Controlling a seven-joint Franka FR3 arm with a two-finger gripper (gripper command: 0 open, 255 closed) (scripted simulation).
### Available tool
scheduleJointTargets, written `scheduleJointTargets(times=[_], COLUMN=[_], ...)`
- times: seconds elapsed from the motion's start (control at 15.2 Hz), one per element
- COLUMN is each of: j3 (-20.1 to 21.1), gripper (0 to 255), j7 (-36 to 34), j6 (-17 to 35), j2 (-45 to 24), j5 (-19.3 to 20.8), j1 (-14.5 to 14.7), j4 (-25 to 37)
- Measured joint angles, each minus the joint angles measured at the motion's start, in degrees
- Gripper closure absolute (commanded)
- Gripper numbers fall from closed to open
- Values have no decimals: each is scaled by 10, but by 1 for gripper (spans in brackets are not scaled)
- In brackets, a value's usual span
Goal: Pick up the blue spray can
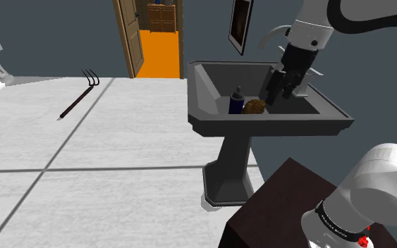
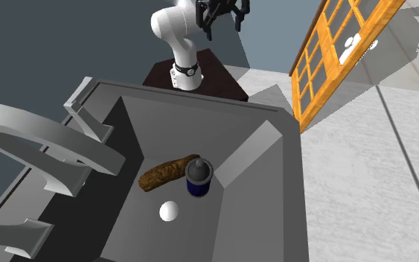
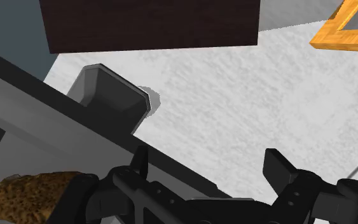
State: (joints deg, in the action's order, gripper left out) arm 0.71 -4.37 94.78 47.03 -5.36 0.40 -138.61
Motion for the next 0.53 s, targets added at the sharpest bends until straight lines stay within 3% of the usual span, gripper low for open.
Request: scheduleJointTargets(times=[0.2,0.53], j3=[-11,-64], gripper=[0,0], j7=[21,106], j6=[33,177], j2=[9,10], j5=[7,33], j1=[-2,-7], j4=[-24,-100])
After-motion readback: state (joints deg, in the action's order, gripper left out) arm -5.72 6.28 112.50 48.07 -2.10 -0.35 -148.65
